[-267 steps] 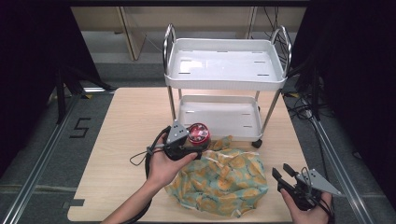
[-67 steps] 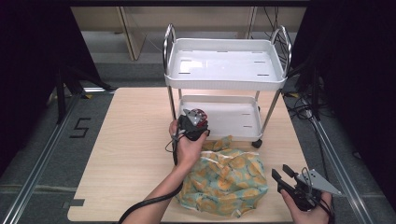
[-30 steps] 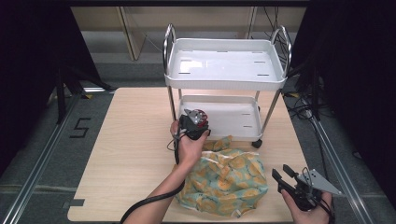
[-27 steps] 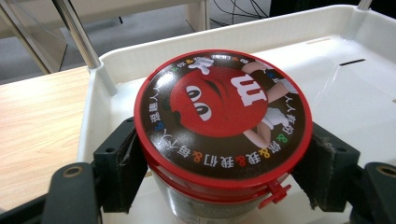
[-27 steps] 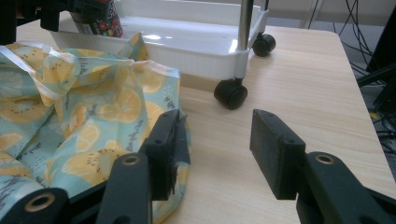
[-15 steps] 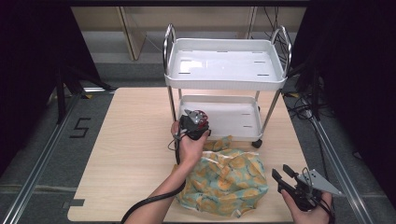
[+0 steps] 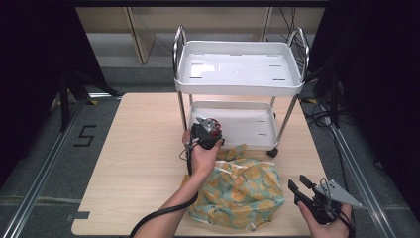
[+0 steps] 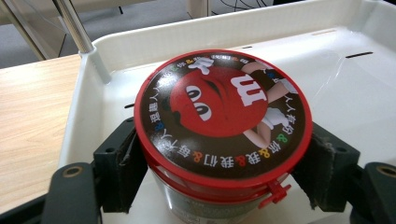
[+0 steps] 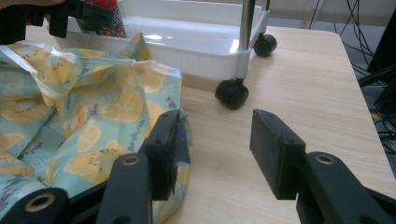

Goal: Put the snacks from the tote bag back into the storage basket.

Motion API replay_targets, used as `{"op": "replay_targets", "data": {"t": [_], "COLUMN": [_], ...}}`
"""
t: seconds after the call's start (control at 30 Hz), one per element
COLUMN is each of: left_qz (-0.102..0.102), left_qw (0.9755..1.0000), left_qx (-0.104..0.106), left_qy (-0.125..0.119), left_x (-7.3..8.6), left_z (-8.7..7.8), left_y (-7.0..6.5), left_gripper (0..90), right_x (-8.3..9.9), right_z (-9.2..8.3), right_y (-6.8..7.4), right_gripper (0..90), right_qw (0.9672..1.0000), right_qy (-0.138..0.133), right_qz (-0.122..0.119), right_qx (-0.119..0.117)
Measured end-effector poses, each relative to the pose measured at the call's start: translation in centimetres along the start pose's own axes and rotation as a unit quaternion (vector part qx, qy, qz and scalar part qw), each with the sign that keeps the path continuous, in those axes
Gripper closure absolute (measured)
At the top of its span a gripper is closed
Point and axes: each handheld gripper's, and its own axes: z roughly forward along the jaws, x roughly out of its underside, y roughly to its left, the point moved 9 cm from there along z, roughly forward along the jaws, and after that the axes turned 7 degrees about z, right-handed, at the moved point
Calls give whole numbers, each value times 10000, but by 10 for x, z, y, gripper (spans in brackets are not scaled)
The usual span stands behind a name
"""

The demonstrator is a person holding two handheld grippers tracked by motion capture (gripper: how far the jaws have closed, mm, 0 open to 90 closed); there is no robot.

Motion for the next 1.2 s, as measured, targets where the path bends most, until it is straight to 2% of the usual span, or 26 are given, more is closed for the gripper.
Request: {"op": "replay_targets", "data": {"t": [0.27,0.33,0.8,0.97,1.03,1.2], "left_qz": [-4,-8,-97,-120,-147,-163], "left_qw": [10000,10000,9999,9999,9999,9999], "left_qx": [-53,1,-38,17,-26,-25], "left_qy": [-31,17,-38,8,-36,-40], "left_x": [-1,0,-1,0,0,0], "left_z": [1,1,3,3,4,4], "left_y": [1,0,-1,-2,-1,-2], "left_gripper": [252,252,252,252,252,251], "right_x": [0,0,0,1,2,2], "right_z": [0,0,0,1,1,1], "right_y": [0,0,0,-1,2,1], "right_gripper": [538,538,538,539,538,537], "right_qw": [10000,10000,10000,10000,9999,10000], "right_qy": [4,6,14,40,63,62], "right_qz": [-10,-7,1,-40,71,57], "right_qx": [2,1,-3,12,-43,-29]}}
